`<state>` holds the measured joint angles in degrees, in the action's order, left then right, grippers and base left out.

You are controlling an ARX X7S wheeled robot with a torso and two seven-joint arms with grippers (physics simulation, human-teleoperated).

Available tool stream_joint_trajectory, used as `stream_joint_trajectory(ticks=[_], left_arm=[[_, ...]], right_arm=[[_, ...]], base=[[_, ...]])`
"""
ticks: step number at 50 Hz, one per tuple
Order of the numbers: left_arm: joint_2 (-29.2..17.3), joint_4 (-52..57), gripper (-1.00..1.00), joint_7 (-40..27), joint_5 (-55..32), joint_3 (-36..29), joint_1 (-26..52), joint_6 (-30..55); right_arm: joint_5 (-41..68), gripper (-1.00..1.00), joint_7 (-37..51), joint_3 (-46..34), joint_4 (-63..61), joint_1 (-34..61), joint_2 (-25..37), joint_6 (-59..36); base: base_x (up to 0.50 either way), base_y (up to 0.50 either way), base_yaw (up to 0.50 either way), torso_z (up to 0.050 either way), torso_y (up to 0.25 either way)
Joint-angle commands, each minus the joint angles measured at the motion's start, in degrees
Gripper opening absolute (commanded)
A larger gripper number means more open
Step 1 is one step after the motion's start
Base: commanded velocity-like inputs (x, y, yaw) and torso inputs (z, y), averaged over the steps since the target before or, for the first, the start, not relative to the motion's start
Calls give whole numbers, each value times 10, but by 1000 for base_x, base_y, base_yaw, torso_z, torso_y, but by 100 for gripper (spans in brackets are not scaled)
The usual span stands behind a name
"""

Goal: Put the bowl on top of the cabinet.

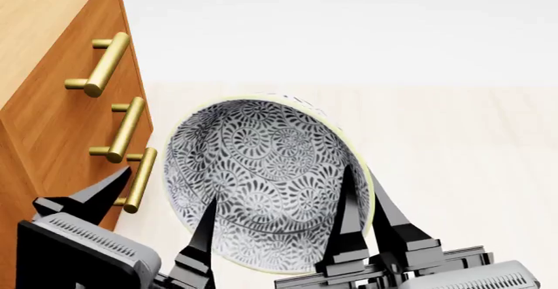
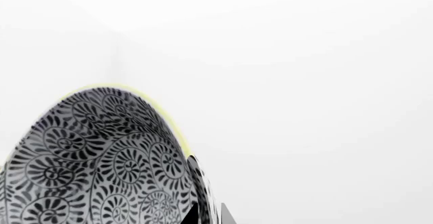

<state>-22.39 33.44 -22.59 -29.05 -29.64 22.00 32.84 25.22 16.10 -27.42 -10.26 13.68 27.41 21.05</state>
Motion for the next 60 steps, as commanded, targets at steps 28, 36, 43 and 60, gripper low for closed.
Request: stream_joint_trajectory(ticks=[28, 36, 43, 60], left_arm=[[15, -55, -100, 21, -11, -9, 28, -8], [13, -54, -100, 22, -9, -11, 27, -11], [11, -54, -100, 23, -9, -13, 24, -15], [8, -51, -100, 20, -10, -14, 25, -15]], right_arm=[[-16, -100, 1, -3, -2, 0, -2, 3], [-16, -100, 1, -4, -1, 1, -3, 2], [-17, -100, 3, -3, -1, 0, -2, 4], [-20, -100, 12, -2, 7, 4, -7, -5]], base=[[0, 0, 0, 0, 0], [0, 0, 0, 1, 1], [0, 0, 0, 0, 0], [0, 0, 0, 0, 0]])
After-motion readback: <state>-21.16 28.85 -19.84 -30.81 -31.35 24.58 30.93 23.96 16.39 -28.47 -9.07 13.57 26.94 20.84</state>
